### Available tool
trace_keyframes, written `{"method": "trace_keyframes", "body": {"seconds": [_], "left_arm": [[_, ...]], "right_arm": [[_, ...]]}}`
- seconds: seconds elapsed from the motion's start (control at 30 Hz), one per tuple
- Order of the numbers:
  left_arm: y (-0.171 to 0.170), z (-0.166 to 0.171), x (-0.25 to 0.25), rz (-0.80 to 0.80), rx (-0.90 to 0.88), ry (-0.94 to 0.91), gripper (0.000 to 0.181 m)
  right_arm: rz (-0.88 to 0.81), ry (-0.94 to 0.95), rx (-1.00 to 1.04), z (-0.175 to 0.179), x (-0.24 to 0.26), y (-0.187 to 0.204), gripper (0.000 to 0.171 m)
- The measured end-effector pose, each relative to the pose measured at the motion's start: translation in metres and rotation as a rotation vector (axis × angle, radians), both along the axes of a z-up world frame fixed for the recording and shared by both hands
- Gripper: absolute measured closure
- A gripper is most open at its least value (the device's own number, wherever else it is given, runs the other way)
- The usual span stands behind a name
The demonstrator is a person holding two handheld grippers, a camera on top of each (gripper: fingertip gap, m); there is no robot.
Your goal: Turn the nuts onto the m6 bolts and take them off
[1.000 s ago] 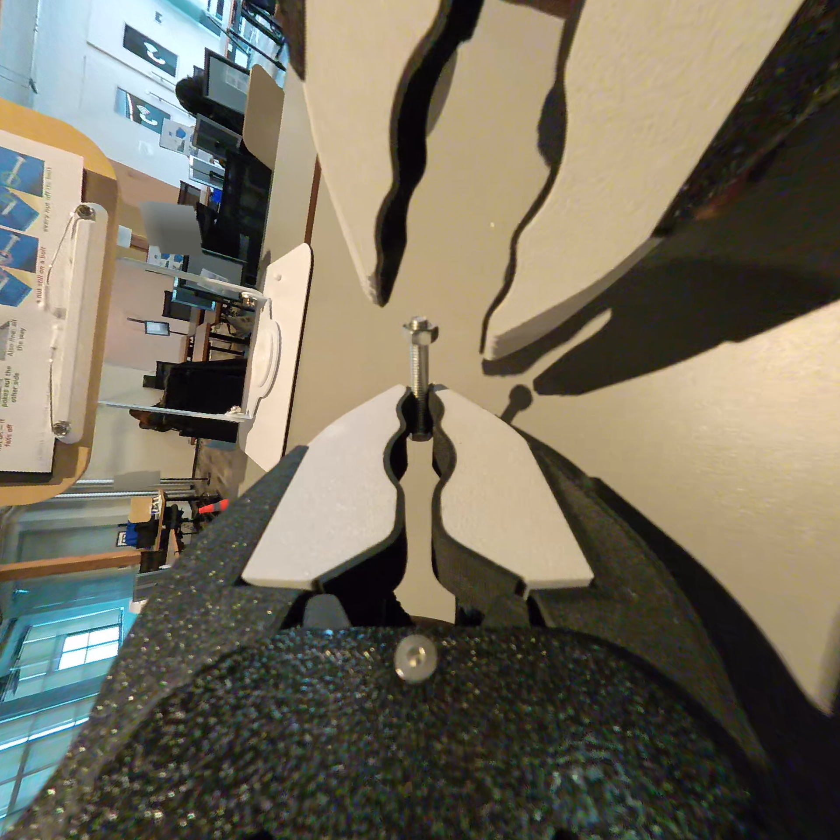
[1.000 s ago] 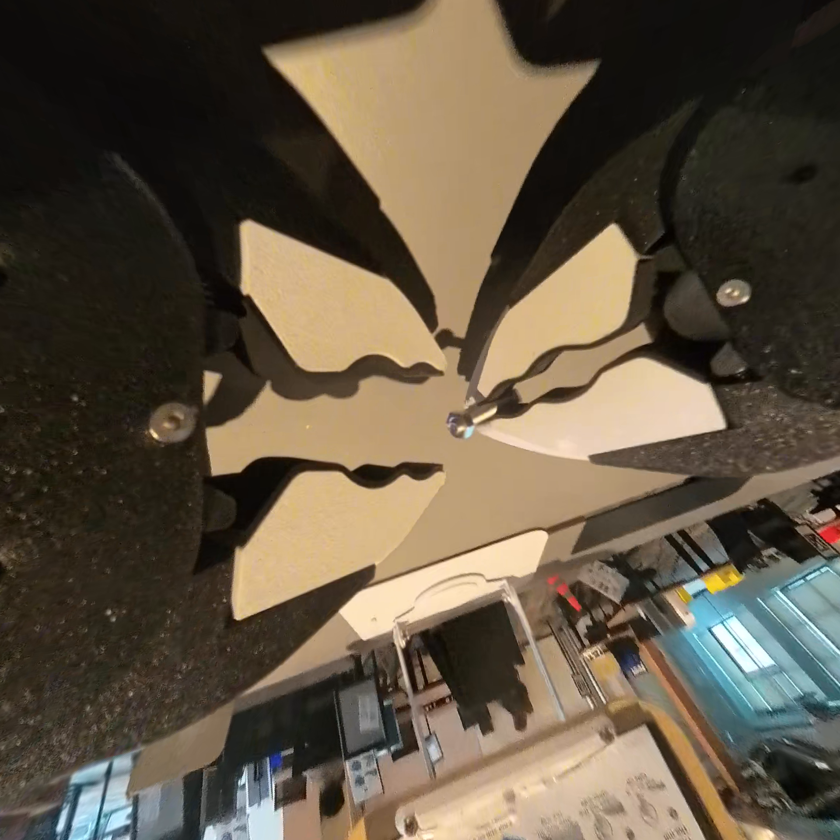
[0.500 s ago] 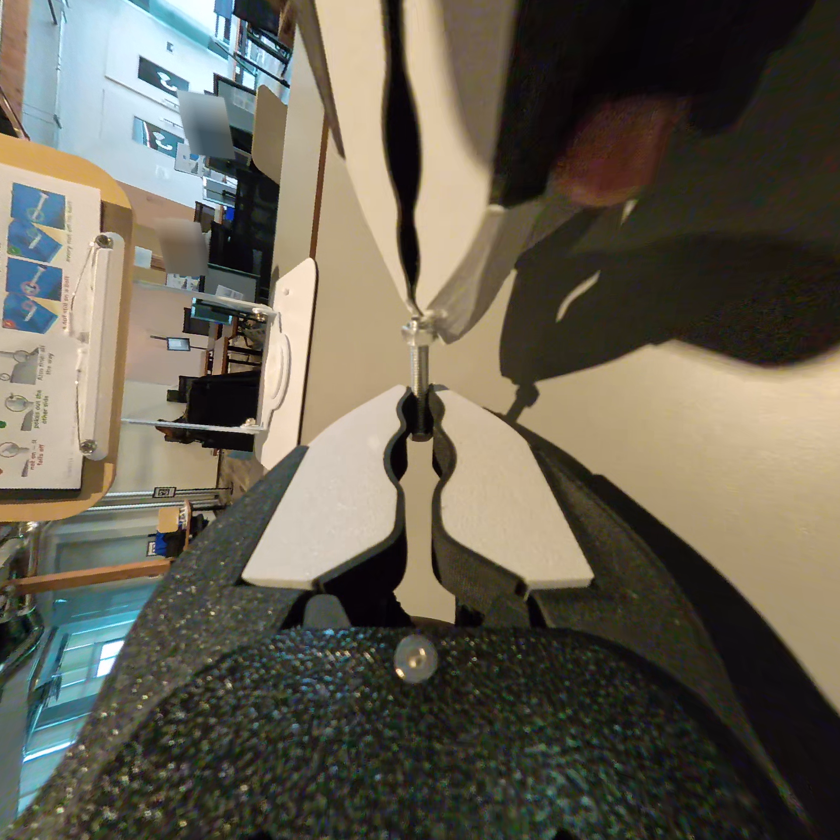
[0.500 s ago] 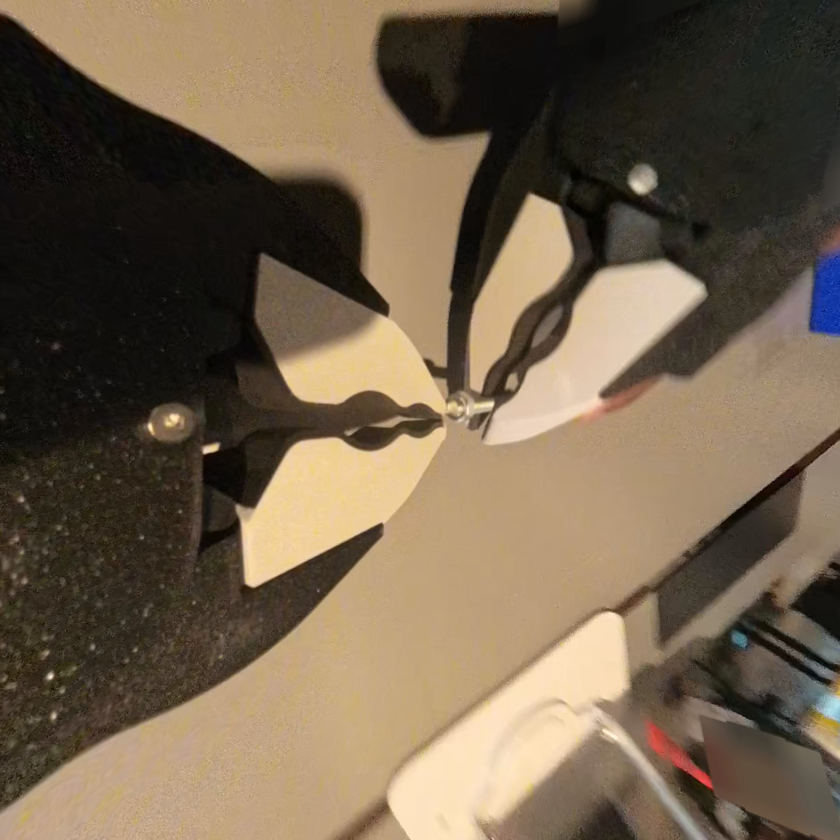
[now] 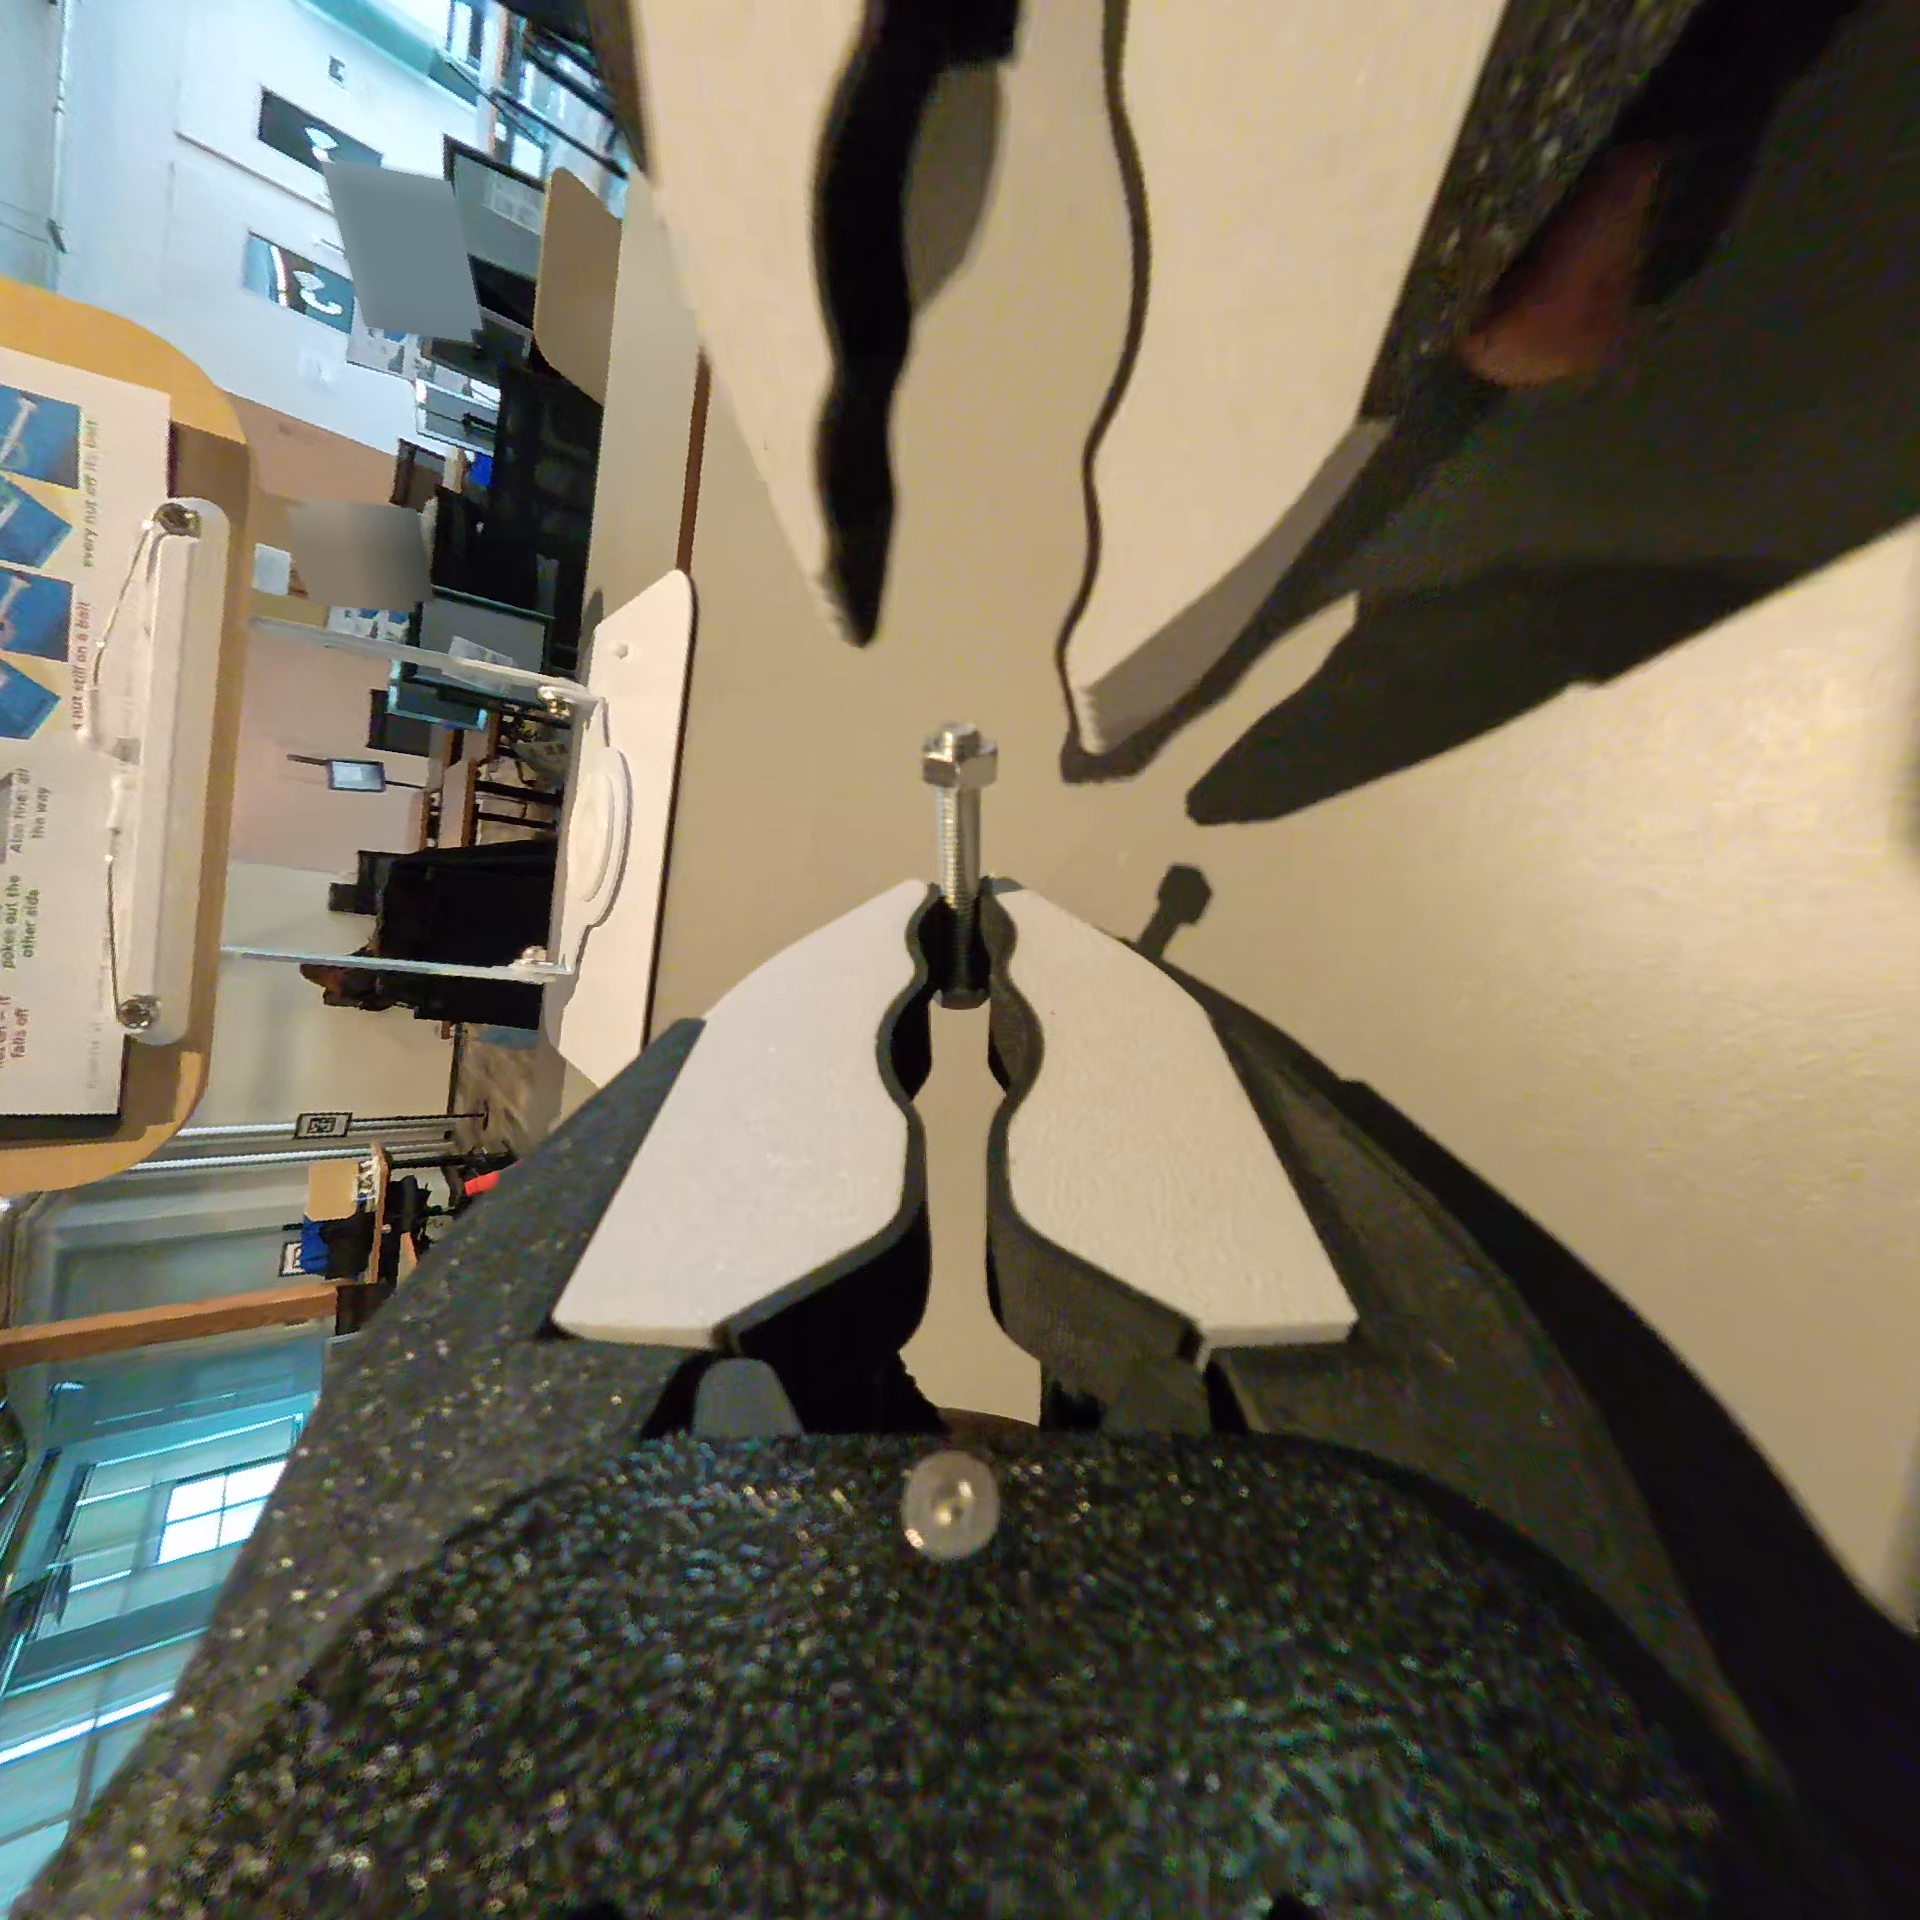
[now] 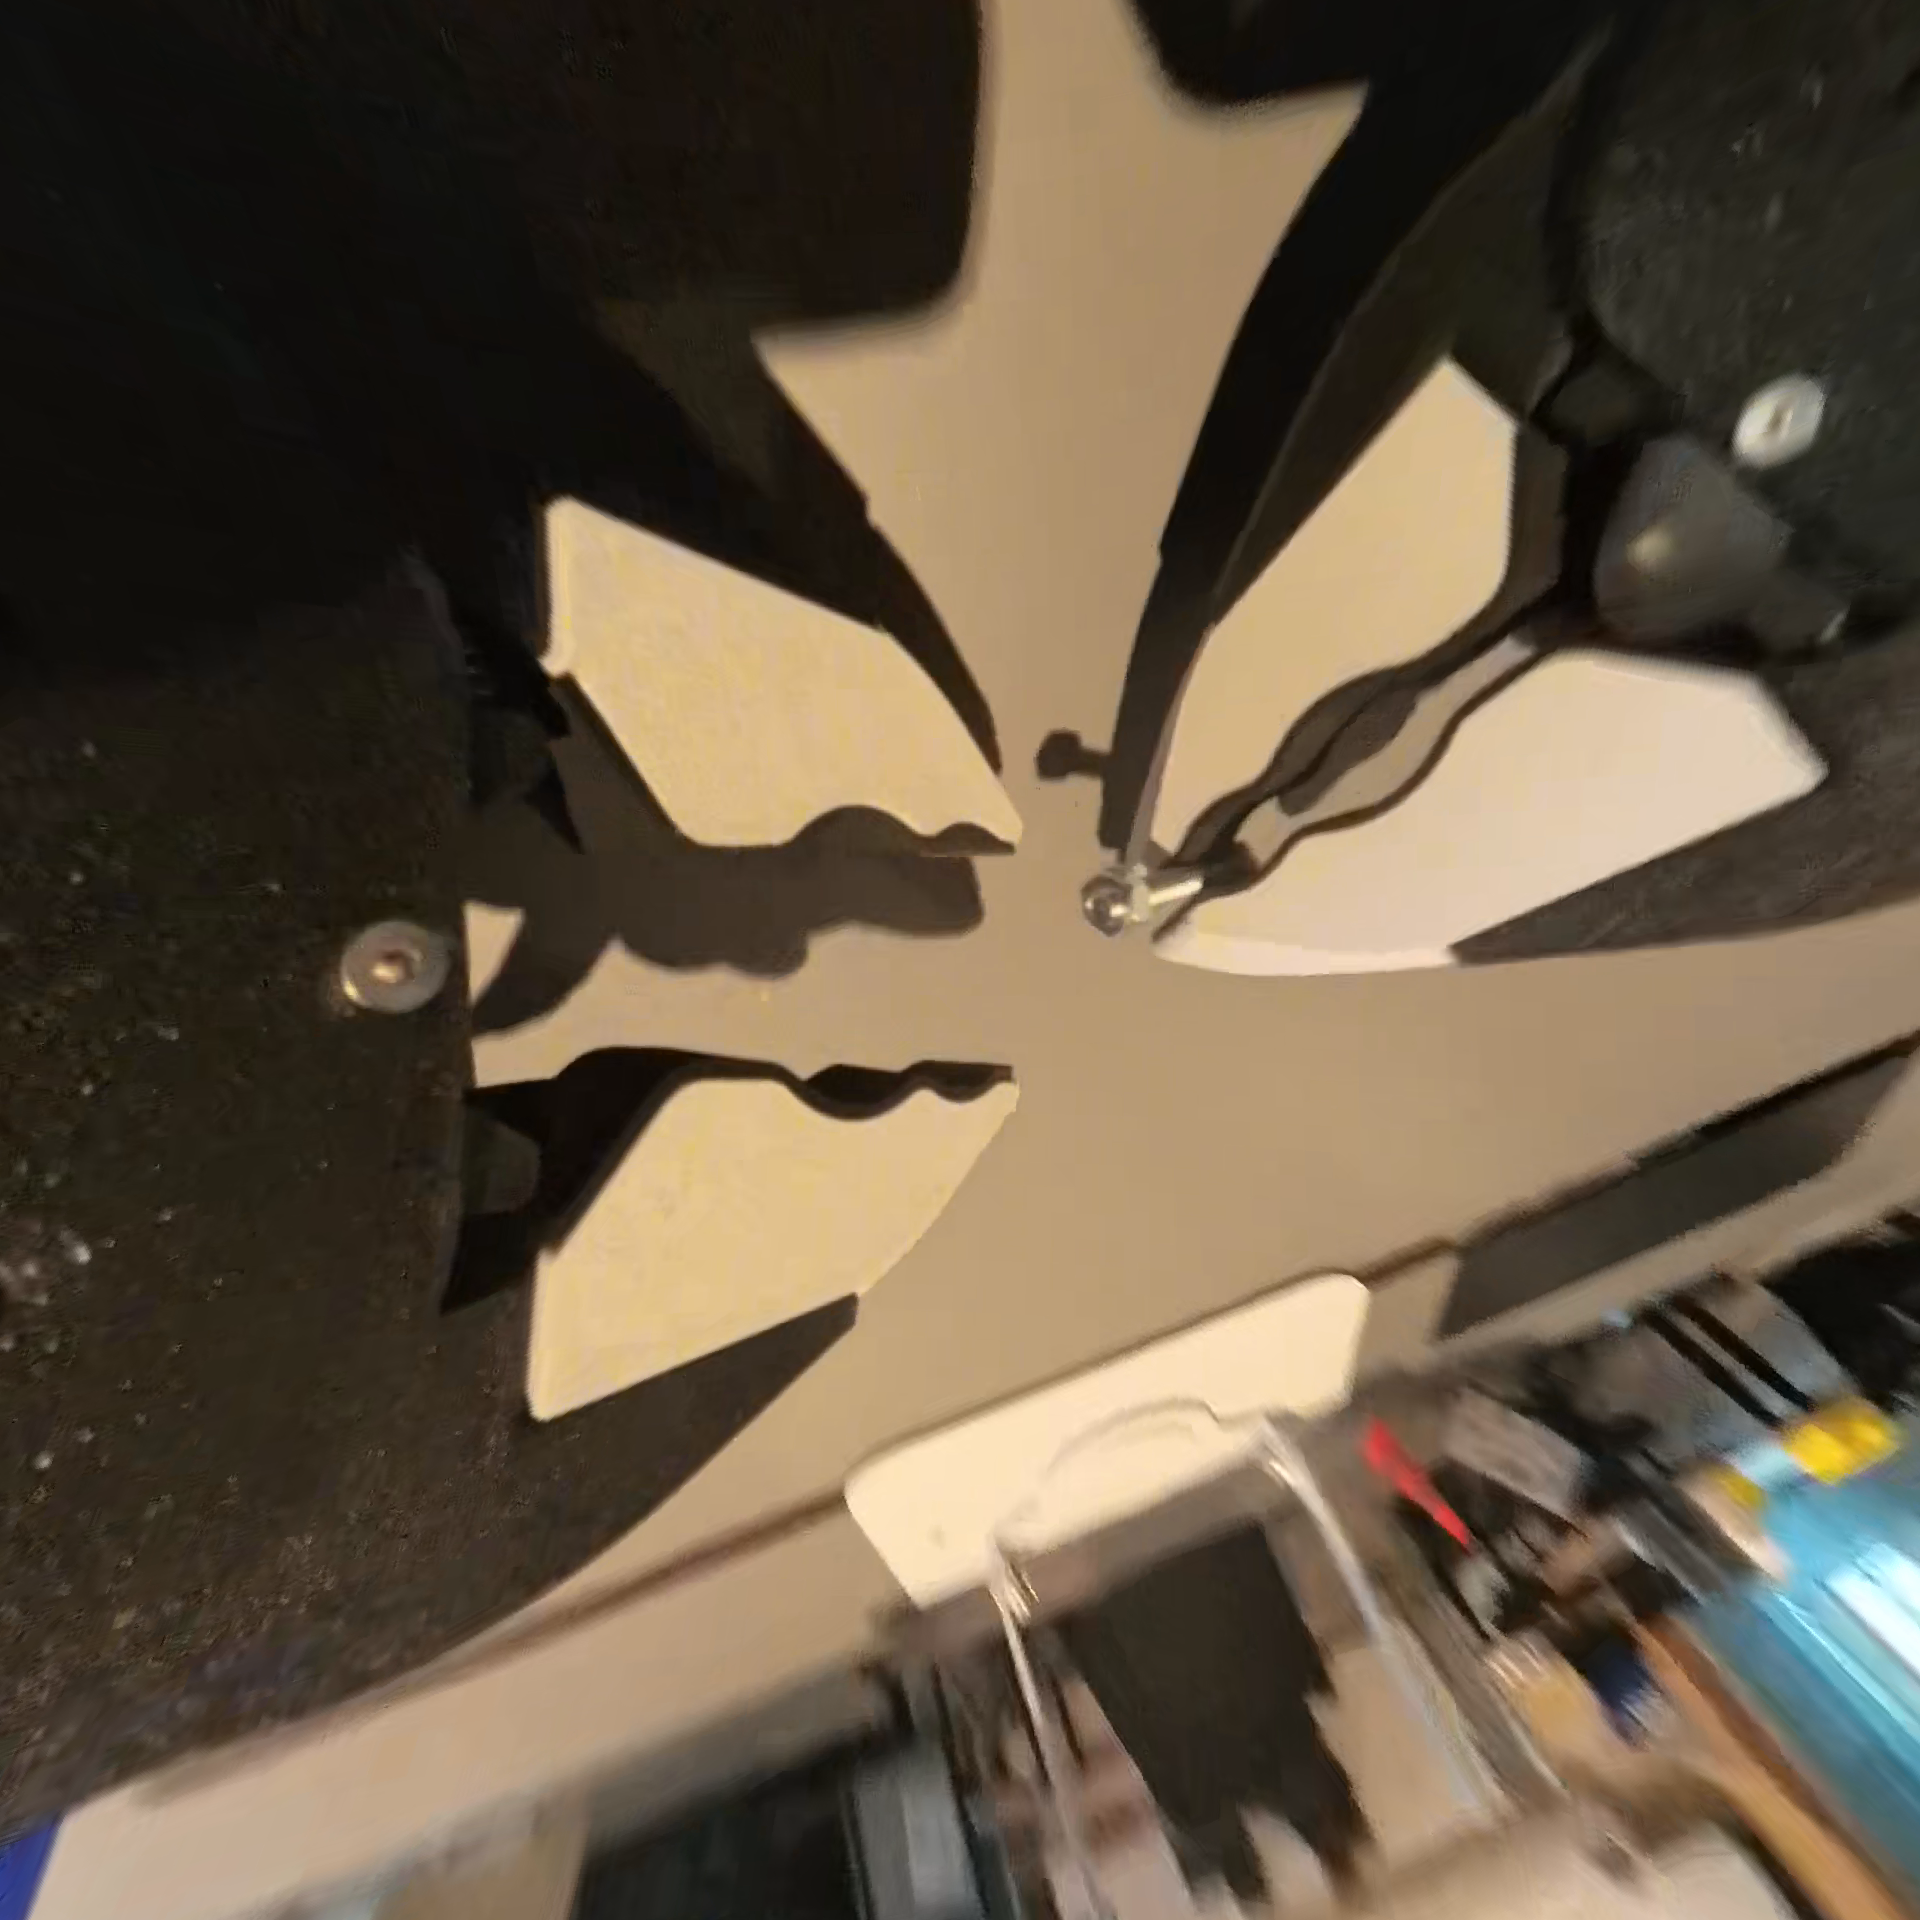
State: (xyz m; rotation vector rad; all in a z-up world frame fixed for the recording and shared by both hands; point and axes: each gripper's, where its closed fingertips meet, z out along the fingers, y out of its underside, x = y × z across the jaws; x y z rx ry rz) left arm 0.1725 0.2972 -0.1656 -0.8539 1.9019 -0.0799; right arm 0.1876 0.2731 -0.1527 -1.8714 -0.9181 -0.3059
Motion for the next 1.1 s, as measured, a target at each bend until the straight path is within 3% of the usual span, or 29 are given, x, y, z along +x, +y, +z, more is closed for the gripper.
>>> {"method": "trace_keyframes", "body": {"seconds": [0.13,0.3,0.4,0.5,0.6,0.67,0.73,0.8,0.87,1.0,1.1], "left_arm": [[-0.004,-0.003,-0.001,-0.025,-0.004,0.017,0.176],[-0.009,-0.003,0.001,-0.048,0.009,0.018,0.176],[-0.013,-0.002,0.002,-0.061,0.024,0.01,0.176],[-0.006,-0.002,0.001,-0.028,0.055,0.012,0.176],[-0.002,-0.001,0.001,-0.013,0.079,0.009,0.176],[-0.003,0.001,0.002,-0.009,0.073,-0.005,0.176],[-0.004,0.004,0.003,-0.008,0.058,-0.021,0.176],[-0.004,0.004,0.003,-0.006,0.043,-0.025,0.176],[-0.004,0.003,0.002,-0.007,0.032,-0.025,0.176],[-0.007,0.002,0.002,-0.02,0.017,-0.019,0.176],[-0.011,0.0,0.002,-0.041,0.009,-0.011,0.176]], "right_arm": [[0.14,-0.209,0.142,0.012,-0.013,-0.009,0.137],[0.184,-0.211,0.137,0.011,-0.023,-0.013,0.141],[0.145,-0.174,0.095,0.008,-0.024,-0.01,0.16],[0.032,0.023,-0.01,0.006,-0.023,-0.004,0.161],[-0.086,0.43,-0.173,0.006,-0.024,-0.002,0.161],[-0.099,0.666,-0.247,0.008,-0.024,-0.002,0.161],[-0.045,0.776,-0.283,0.012,-0.025,-0.004,0.155],[0.003,0.727,-0.251,0.016,-0.022,-0.005,0.133],[0.041,0.537,-0.168,0.017,-0.018,-0.006,0.113],[0.089,0.085,0.015,0.013,-0.012,-0.008,0.114],[0.12,0.0,0.067,0.014,-0.019,-0.009,0.128]]}}
